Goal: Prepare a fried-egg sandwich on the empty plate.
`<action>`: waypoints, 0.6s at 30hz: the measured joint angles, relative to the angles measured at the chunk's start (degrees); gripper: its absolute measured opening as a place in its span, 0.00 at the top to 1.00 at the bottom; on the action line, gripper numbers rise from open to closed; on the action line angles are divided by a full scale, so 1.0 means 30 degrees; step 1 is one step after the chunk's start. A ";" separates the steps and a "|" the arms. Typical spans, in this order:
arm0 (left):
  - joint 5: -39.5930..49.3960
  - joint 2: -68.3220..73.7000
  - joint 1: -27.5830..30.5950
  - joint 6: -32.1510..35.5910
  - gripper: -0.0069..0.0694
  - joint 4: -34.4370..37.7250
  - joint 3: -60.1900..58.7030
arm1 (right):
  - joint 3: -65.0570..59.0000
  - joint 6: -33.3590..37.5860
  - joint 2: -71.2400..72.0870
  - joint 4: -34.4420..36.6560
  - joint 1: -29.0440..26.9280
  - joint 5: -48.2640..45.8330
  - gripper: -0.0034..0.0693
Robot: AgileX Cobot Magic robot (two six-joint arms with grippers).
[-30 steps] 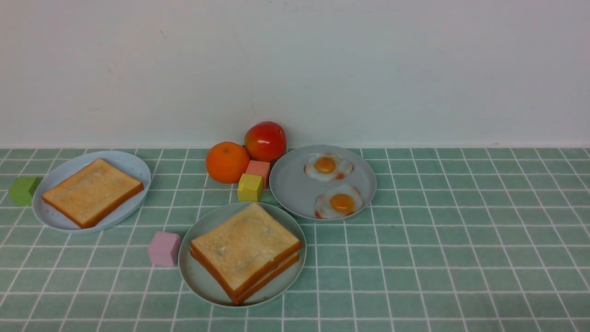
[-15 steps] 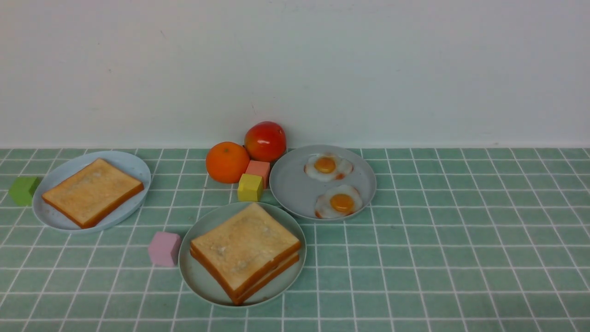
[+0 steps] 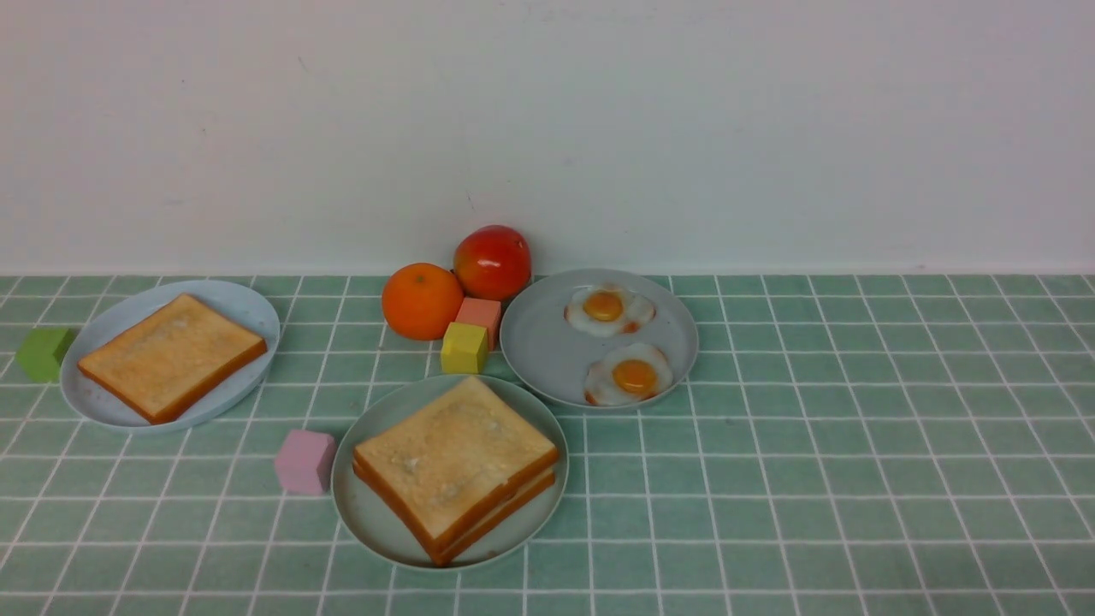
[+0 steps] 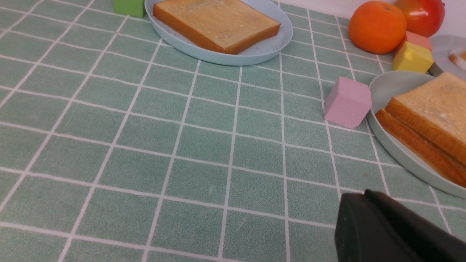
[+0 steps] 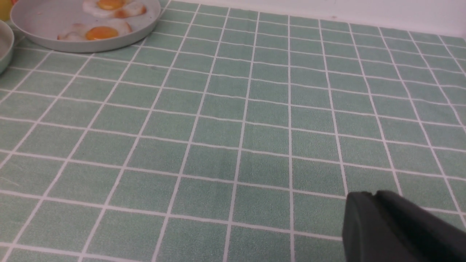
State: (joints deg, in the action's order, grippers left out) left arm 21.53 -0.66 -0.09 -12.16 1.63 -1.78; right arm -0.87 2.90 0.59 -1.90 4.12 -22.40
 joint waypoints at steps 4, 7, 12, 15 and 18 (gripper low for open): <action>0.0000 0.0000 0.0000 0.0000 0.90 0.0000 0.0000 | 0.0000 0.0000 0.0000 0.0000 0.0000 0.0000 0.86; 0.0000 0.0000 0.0000 0.0000 0.90 0.0000 0.0000 | 0.0000 0.0000 0.0000 0.0000 0.0000 0.0000 0.85; 0.0000 0.0000 0.0000 0.0000 0.89 0.0000 0.0000 | 0.0000 0.0000 0.0000 0.0000 0.0000 0.0000 0.85; 0.0000 0.0000 0.0000 0.0000 0.89 0.0000 0.0000 | 0.0000 0.0000 0.0000 0.0000 0.0000 0.0000 0.84; 0.0000 0.0000 0.0000 0.0000 0.88 0.0000 0.0000 | 0.0000 0.0000 0.0000 0.0000 0.0000 0.0000 0.83</action>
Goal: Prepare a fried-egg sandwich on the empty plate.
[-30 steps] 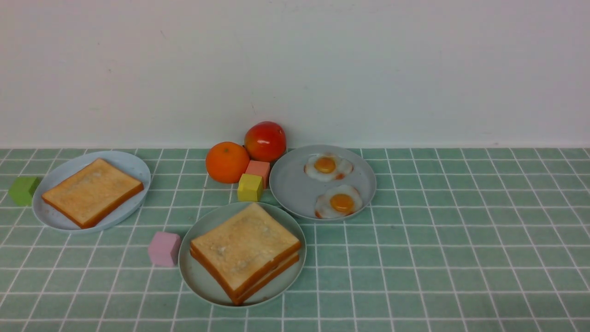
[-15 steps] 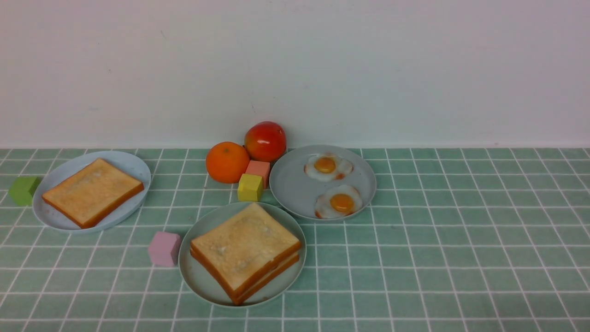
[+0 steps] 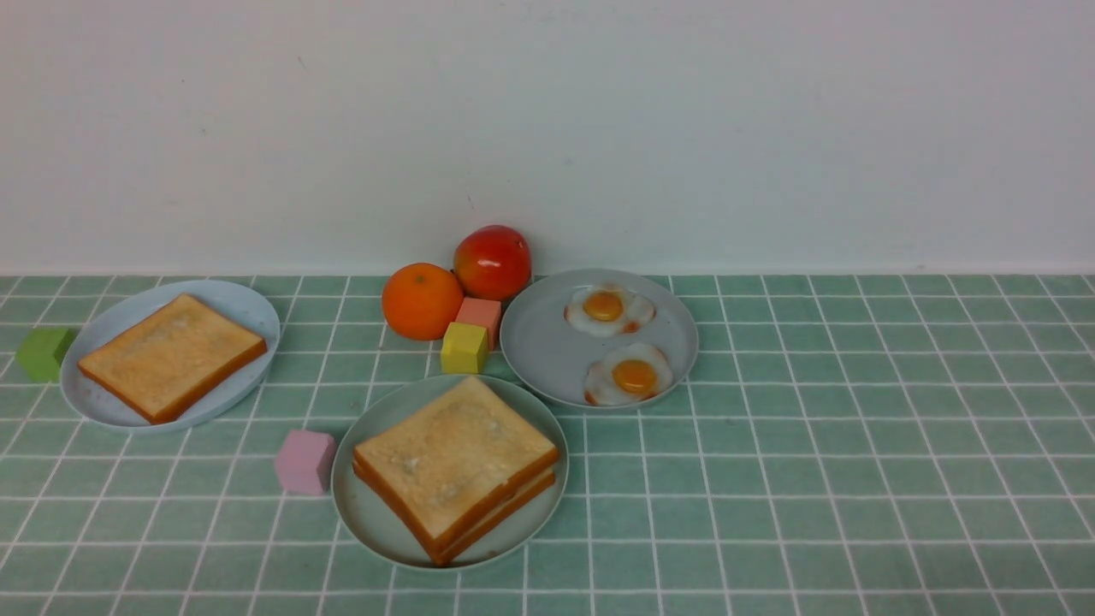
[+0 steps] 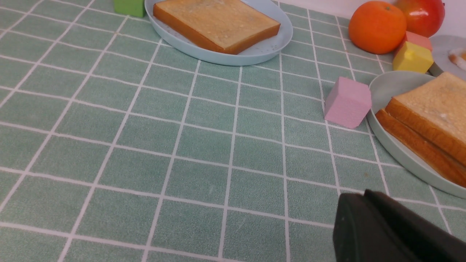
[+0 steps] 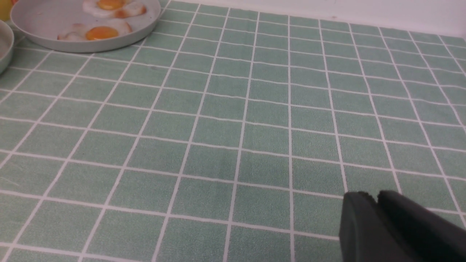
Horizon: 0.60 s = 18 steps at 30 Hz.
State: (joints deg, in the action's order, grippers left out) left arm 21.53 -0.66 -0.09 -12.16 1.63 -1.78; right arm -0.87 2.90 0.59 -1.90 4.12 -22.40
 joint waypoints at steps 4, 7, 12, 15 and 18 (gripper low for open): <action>0.0000 0.0000 0.0000 0.0000 0.88 0.0000 0.0000 | 0.0000 0.0000 0.0000 0.0000 0.0000 0.0000 0.82; 0.0000 0.0000 0.0000 0.0000 0.88 0.0000 0.0000 | 0.0000 0.0000 0.0000 0.0000 0.0000 0.0000 0.82; 0.0000 0.0000 0.0000 0.0000 0.87 0.0000 0.0000 | 0.0000 0.0000 0.0000 0.0000 0.0000 0.0000 0.81; 0.0000 0.0000 0.0000 0.0000 0.87 0.0000 0.0000 | 0.0000 0.0000 0.0000 0.0000 0.0000 0.0000 0.80; 0.0000 0.0000 0.0000 0.0000 0.86 0.0000 0.0000 | 0.0000 0.0000 0.0000 0.0000 0.0000 0.0000 0.80</action>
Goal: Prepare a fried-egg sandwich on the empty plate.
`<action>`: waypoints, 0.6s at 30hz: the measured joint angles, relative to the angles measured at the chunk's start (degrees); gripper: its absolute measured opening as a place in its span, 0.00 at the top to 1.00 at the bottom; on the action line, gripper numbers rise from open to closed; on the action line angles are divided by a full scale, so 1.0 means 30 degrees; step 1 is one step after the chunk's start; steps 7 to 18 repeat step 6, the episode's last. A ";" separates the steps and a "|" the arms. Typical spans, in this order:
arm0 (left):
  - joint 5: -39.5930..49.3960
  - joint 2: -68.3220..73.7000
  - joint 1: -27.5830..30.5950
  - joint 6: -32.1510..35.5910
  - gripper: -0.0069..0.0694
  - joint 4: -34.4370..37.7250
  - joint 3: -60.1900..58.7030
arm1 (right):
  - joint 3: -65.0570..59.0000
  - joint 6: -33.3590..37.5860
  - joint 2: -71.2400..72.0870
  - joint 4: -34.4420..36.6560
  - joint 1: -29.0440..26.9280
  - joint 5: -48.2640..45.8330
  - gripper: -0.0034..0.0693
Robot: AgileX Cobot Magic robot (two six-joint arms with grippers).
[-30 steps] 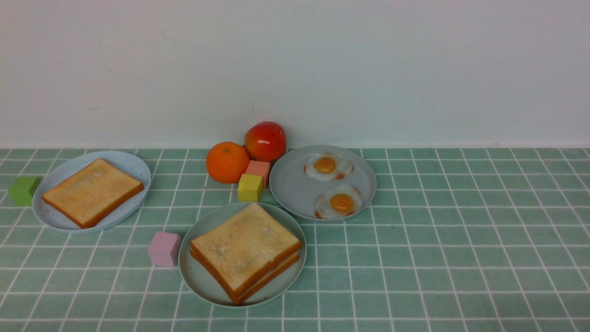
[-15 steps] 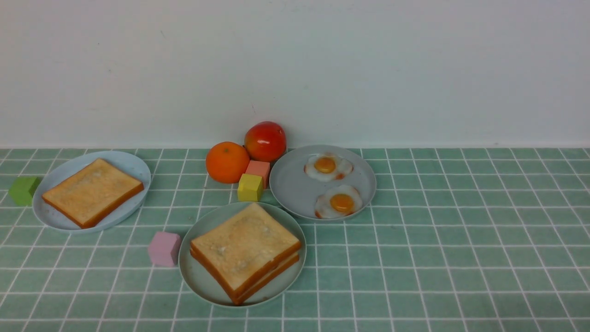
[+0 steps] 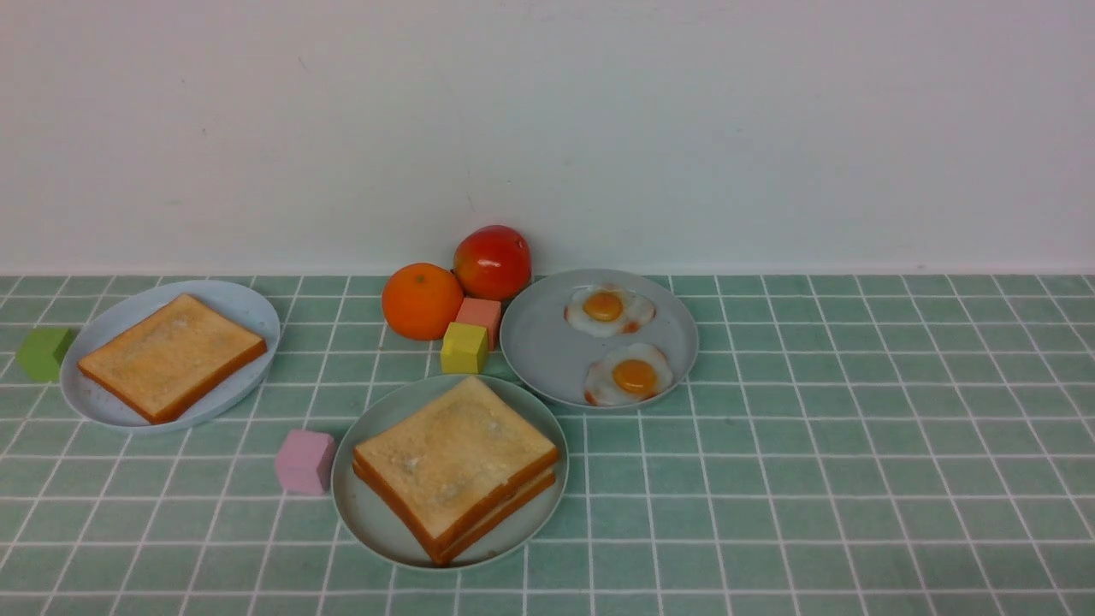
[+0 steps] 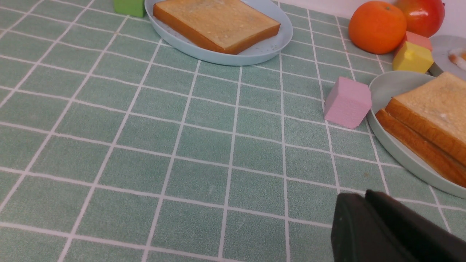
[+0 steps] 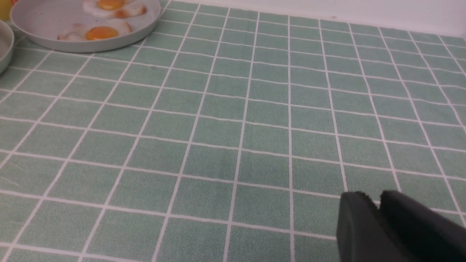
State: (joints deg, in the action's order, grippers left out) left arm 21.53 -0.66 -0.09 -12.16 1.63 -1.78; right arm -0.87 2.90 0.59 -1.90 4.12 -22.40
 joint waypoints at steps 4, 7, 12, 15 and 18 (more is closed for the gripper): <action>0.0000 0.0000 0.0000 0.0000 0.86 0.0000 0.0000 | 0.0000 0.0000 0.0000 0.0000 0.0000 0.0000 0.79; 0.0000 0.0000 0.0000 0.0000 0.86 0.0000 0.0000 | 0.0000 0.0000 0.0000 0.0000 0.0000 0.0000 0.79; 0.0000 0.0000 0.0000 0.0000 0.86 0.0000 0.0000 | 0.0000 0.0000 0.0000 0.0000 0.0000 0.0000 0.79; 0.0000 0.0000 0.0000 0.0000 0.86 0.0000 0.0000 | 0.0000 0.0000 0.0000 0.0000 0.0000 0.0000 0.79; 0.0000 0.0000 0.0000 0.0000 0.86 0.0000 0.0000 | 0.0000 0.0000 0.0000 0.0000 0.0000 0.0000 0.79</action>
